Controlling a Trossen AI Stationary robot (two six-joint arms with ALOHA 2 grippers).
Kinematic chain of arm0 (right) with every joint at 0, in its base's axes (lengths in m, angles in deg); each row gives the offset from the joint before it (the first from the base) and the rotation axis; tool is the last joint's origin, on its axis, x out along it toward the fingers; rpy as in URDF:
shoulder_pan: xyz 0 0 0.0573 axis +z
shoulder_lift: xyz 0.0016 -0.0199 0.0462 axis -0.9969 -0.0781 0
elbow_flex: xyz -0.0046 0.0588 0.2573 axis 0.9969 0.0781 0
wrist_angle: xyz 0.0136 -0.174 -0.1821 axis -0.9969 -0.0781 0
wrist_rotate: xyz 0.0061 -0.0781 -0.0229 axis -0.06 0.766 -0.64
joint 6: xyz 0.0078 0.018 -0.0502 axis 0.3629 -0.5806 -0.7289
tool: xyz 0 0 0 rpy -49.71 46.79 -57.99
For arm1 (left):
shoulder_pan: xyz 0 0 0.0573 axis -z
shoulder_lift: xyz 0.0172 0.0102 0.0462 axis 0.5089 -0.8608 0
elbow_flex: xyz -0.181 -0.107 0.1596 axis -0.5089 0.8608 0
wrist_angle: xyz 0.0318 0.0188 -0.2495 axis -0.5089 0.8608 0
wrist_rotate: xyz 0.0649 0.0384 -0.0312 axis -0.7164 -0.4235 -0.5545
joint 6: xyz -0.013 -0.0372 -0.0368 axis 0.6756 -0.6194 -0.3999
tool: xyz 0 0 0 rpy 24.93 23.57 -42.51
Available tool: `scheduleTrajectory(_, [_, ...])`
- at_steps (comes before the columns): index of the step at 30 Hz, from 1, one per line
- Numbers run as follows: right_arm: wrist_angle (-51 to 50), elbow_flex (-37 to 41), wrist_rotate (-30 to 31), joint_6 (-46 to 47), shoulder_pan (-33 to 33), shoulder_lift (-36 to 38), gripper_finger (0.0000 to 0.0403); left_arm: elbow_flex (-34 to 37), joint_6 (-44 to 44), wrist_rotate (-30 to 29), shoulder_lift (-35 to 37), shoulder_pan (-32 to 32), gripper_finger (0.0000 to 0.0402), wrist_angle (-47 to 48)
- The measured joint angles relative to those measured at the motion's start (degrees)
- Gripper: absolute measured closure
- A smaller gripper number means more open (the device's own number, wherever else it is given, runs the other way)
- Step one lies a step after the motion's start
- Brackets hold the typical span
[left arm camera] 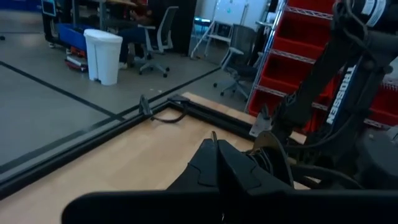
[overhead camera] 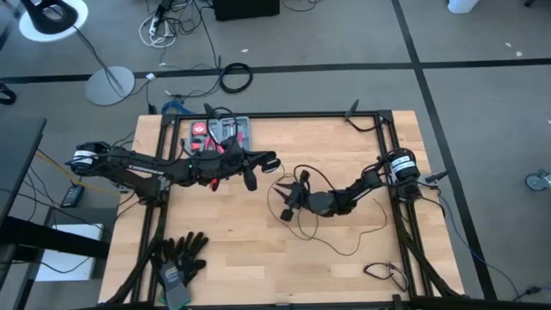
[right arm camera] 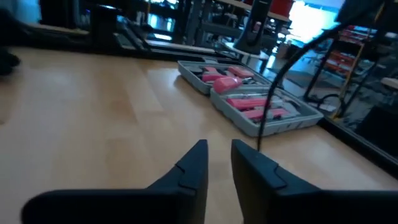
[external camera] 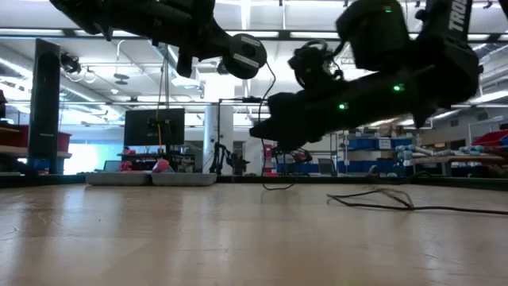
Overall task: Coil cords
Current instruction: Coil the black wire onto the spool
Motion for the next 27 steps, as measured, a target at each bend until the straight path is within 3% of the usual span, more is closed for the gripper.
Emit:
scheduleTrajectory(8, [-6.7,-1.4,0.3,3.2,-0.6,0.0,0.0270,0.0,0.0,0.0,0.0,0.0,0.0402,1.5])
scheduleTrajectory(14, [-6.6,-1.3,6.2,3.0,1.0,0.0,0.0241,0.0,0.2,0.0,0.0,-0.1,0.0402,2.5])
scheduleTrajectory(27, [-6.4,-1.3,9.4,5.8,2.9,0.0,0.0247,0.0,0.6,-2.1,0.0,-0.1,0.0402,3.7])
